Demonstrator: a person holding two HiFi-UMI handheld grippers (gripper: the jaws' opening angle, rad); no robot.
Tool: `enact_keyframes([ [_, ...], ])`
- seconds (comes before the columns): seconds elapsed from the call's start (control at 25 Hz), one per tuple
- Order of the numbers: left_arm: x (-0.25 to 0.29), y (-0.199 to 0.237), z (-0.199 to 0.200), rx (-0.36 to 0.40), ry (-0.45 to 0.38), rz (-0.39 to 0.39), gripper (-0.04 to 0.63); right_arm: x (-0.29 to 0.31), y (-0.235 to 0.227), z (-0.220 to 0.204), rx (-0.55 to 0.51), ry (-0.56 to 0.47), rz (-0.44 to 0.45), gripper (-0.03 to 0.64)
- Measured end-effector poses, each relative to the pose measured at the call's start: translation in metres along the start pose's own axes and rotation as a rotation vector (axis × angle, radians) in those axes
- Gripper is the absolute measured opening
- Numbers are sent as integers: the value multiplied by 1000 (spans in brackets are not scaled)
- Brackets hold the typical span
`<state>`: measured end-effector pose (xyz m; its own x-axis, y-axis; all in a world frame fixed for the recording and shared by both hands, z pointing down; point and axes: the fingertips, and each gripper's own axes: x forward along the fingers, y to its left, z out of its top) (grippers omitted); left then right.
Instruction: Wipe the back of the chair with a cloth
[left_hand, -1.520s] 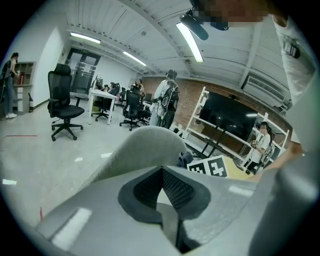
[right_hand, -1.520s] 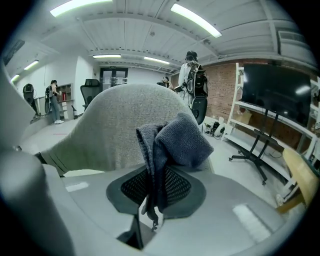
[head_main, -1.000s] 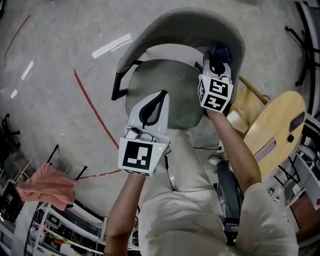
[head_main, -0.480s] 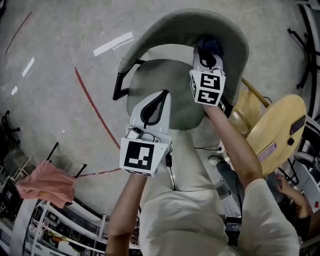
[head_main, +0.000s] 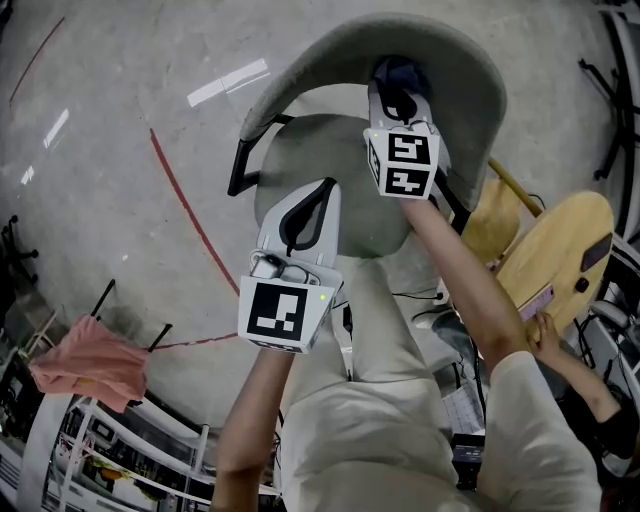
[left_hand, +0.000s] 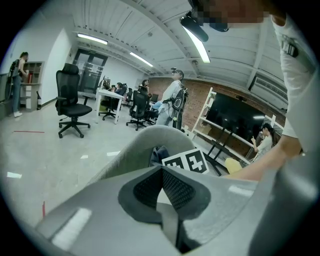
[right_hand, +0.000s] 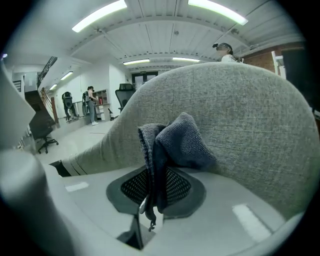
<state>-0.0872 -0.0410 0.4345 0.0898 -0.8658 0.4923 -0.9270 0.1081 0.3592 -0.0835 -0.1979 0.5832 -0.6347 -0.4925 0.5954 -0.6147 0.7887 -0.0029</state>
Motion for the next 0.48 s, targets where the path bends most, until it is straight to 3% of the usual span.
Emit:
enact_keyframes([
  [0.48, -9, 14, -3, -20, -1, 30, 2, 17, 35, 6, -13, 4, 74, 72],
])
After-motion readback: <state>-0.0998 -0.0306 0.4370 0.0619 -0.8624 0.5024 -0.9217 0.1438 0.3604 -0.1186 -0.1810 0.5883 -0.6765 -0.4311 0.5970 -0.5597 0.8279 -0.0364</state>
